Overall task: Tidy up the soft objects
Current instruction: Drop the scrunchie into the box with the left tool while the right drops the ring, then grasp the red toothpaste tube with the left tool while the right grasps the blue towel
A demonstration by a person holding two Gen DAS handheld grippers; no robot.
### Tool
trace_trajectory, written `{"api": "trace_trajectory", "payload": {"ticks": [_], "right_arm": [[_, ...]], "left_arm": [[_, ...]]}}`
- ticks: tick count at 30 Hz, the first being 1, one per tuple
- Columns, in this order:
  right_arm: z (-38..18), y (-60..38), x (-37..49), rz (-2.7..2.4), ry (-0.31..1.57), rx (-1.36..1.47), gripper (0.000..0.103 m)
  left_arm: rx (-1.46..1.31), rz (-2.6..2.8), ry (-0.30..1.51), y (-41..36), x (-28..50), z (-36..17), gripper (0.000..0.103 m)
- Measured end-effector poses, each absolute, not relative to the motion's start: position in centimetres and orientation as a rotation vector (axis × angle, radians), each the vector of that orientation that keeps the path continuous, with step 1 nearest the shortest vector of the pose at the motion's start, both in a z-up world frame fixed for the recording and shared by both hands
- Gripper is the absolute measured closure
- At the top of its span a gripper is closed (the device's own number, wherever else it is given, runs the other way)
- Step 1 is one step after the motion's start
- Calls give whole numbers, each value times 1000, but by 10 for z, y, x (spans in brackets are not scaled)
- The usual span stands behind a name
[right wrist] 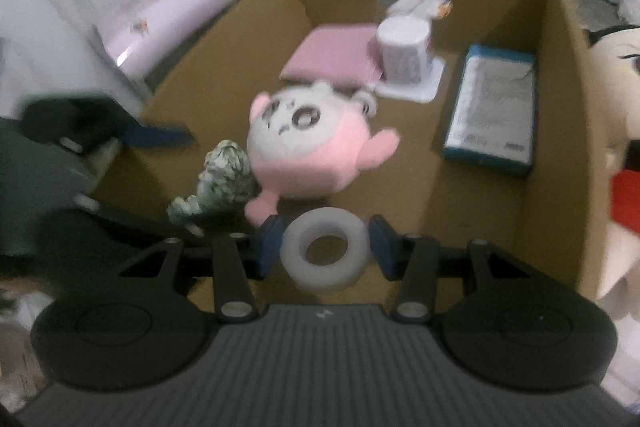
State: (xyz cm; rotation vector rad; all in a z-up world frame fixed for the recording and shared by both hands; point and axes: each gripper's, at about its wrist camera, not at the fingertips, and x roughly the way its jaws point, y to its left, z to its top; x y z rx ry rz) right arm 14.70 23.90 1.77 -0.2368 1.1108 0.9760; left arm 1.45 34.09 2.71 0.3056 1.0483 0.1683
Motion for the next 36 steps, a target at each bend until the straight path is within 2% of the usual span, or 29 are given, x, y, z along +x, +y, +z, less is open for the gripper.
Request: {"api": "trace_trajectory", "payload": {"ticks": [6, 11, 16, 19, 21, 27, 32, 36], "right_arm": [[5, 256, 154, 930, 1159, -301, 54], [6, 256, 151, 953, 1149, -329, 24], [22, 237, 148, 943, 1091, -296, 23], [48, 201, 147, 1030, 1044, -150, 24], [68, 170, 145, 1010, 990, -77, 21], [112, 43, 159, 937, 798, 162, 21], [100, -87, 169, 565, 613, 243, 23], [62, -167, 180, 358, 599, 360, 24]], "left_arm": [[250, 180, 935, 333, -23, 63, 31], [260, 181, 899, 321, -33, 79, 31], [214, 191, 853, 308, -34, 104, 31], [200, 175, 833, 296, -36, 119, 30], [207, 159, 811, 283, -36, 130, 30], [240, 78, 725, 232, -20, 153, 30], [191, -57, 738, 181, 14, 145, 31], [107, -178, 753, 127, 66, 123, 31]]}}
